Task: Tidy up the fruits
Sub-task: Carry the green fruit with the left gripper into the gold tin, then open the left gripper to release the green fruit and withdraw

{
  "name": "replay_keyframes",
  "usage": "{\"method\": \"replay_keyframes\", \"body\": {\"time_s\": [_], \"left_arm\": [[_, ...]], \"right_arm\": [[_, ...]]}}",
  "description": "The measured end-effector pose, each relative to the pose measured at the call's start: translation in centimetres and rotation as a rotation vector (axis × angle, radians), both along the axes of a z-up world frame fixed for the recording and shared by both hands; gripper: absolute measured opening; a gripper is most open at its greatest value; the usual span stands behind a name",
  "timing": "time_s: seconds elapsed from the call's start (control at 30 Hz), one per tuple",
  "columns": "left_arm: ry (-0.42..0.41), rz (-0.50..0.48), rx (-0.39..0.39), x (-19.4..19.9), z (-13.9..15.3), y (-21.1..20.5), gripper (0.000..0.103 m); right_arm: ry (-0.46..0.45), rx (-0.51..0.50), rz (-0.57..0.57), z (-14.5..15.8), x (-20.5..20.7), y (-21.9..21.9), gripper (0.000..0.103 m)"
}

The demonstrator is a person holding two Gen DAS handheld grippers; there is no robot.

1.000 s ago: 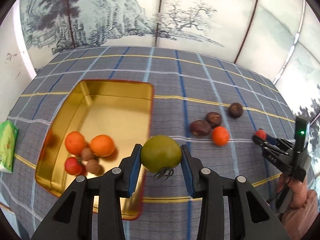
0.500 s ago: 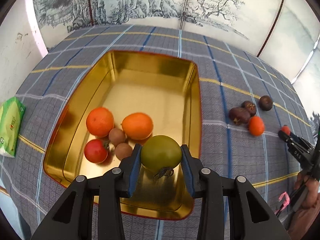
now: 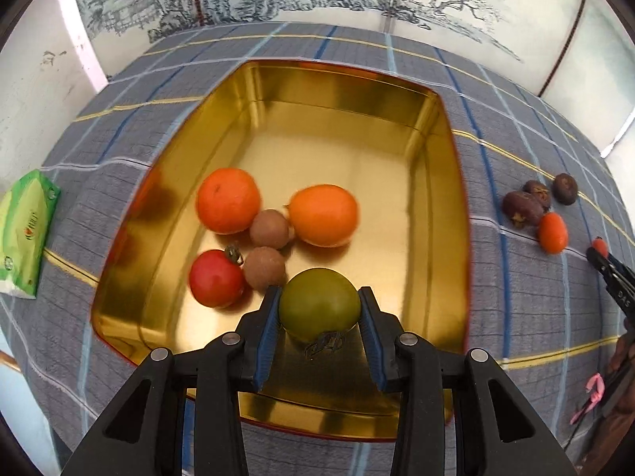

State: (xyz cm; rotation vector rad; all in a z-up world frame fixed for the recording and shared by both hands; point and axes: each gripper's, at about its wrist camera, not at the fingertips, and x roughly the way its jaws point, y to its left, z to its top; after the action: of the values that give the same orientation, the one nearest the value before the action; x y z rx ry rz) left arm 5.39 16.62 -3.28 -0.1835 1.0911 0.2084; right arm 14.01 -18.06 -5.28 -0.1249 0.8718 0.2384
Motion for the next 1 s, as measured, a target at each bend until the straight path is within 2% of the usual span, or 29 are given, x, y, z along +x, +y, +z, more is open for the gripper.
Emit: {"method": "replay_keyframes", "body": {"time_s": [0.3,0.5,0.8,0.9,1.0], "left_arm": [[0.007,0.027,0.017,0.5,-0.3,1.3,0.039],[0.012,0.016,0.049,0.6,-0.5,1.0,0.040],[0.013,0.012,0.050,0.6,-0.4,0.8,0.041],[0.002,0.006,0.052,0.4,0.0,0.9,0.046],[-0.020,0.001,0.062,0.0,0.7,0.9,0.056]], "right_arm": [[0.000,-0.002,0.000,0.0,0.0,0.0,0.032],[0.000,-0.001,-0.001,0.0,0.0,0.1,0.032],[-0.001,-0.005,-0.001,0.0,0.0,0.1,0.032],[-0.001,-0.006,-0.001,-0.1,0.0,0.1,0.032],[-0.001,-0.006,-0.001,-0.1,0.0,0.2,0.032]]}}
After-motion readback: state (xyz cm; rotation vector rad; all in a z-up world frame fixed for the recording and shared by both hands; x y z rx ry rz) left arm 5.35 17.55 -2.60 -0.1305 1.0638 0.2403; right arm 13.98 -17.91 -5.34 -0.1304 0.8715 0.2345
